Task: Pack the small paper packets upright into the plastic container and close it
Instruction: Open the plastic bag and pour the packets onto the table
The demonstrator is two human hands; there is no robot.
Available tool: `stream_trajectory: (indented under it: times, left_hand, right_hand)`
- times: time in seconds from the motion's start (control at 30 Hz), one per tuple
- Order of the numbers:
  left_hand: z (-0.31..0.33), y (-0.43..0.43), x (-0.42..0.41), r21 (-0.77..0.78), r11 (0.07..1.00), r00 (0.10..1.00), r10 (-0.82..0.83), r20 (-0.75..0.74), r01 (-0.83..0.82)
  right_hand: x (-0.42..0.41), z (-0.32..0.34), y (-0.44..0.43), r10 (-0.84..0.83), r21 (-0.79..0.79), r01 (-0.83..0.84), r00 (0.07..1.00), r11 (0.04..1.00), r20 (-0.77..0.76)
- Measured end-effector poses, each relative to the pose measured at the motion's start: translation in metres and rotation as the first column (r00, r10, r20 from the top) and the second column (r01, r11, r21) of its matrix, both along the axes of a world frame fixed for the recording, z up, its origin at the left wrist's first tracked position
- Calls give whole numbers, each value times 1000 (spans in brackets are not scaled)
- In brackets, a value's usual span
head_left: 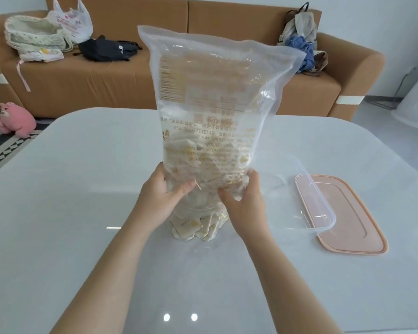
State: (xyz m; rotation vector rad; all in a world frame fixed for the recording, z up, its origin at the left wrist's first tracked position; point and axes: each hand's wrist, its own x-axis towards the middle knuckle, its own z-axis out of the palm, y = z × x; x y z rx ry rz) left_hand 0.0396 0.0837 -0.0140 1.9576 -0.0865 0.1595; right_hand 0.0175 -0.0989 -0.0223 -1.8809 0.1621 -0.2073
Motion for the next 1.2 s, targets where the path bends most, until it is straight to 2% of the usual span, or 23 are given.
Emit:
stream_trajectory:
  times: [0.1, 0.2, 0.33, 0.43, 0.57, 0.63, 0.77, 0.83, 0.9, 0.97, 1.07, 1.13, 1.2]
  left_hand:
    - [-9, 15, 3, 23, 984, 969, -170, -178, 176]
    - [-17, 23, 5, -11, 987, 963, -161, -218, 162]
    - [-23, 17, 8, -23, 992, 974, -127, -188, 125]
    - [-22, 7, 8, 17, 1000, 998, -5, -56, 6]
    - [-4, -1, 9, -28, 991, 984, 133, 117, -130]
    - [-1, 2, 10, 0, 995, 989, 103, 102, -103]
    - [-6, 9, 4, 18, 995, 991, -92, -100, 94]
    - [-7, 10, 2, 42, 987, 978, -150, -148, 158]
    - [-6, 10, 2, 97, 988, 988, -107, -115, 118]
    - [-2, 7, 2, 142, 990, 1000, -22, -16, 24]
    - [9, 4, 1, 125, 990, 992, 47, 118, -62]
    - [17, 4, 1, 123, 992, 992, 17, 126, -32]
    - [18, 3, 0, 133, 991, 997, -43, 60, 35]
  right_hand:
    - [-3, 0, -2, 67, -4, -68, 994, 998, -90]
    - [-4, 2, -2, 83, 15, -82, 986, 997, -143]
    - [-3, 0, 1, 61, 3, -61, 989, 998, -133]
    - [-5, -1, 7, -11, -26, 11, 1000, 1000, -21]
    - [-6, 8, 11, -91, -31, 96, 988, 995, 123]
    - [-5, 14, 10, -75, -62, 84, 988, 995, 137]
    - [-5, 12, 4, 53, -110, -52, 999, 993, 2]
    - [-6, 12, 1, 95, -116, -100, 994, 988, -46]
    - [-7, 14, -1, 89, -126, -92, 996, 988, -27]
    - [-9, 20, -2, 51, -152, -46, 998, 987, 24]
    - [-10, 30, -4, -2, -141, 19, 993, 990, 119]
    - [-10, 35, -7, 5, -130, 13, 991, 991, 133]
    - [-9, 34, -8, 42, -120, -31, 995, 992, 91]
